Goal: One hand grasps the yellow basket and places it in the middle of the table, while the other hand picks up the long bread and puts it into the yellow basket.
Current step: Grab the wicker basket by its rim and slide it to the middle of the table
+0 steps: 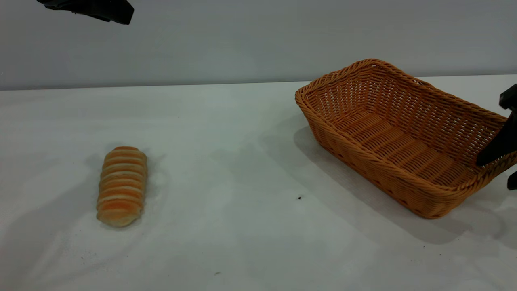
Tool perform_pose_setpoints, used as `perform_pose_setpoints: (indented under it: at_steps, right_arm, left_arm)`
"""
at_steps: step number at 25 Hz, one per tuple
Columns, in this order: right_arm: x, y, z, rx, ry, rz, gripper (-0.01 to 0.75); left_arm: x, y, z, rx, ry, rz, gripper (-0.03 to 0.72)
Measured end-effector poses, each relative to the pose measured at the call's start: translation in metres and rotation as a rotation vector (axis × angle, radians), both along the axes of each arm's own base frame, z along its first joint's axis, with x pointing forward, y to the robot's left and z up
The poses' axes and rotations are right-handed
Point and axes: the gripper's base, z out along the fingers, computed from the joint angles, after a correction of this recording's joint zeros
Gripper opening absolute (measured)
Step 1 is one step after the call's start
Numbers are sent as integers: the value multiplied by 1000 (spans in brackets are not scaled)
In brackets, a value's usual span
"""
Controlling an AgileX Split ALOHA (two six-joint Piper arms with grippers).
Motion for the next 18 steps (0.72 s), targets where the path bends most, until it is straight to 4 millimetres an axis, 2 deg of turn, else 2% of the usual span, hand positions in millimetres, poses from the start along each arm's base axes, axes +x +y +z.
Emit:
perform_pose_setpoints:
  at_steps: [14, 18]
  right_arm:
    - [11, 5, -25, 60, 2, -3, 503]
    - [18, 7, -26, 58, -7, 8, 487]
  left_arm:
    - [0, 0, 0, 2, -3, 2, 374]
    - [0, 0, 0, 2, -3, 2, 374]
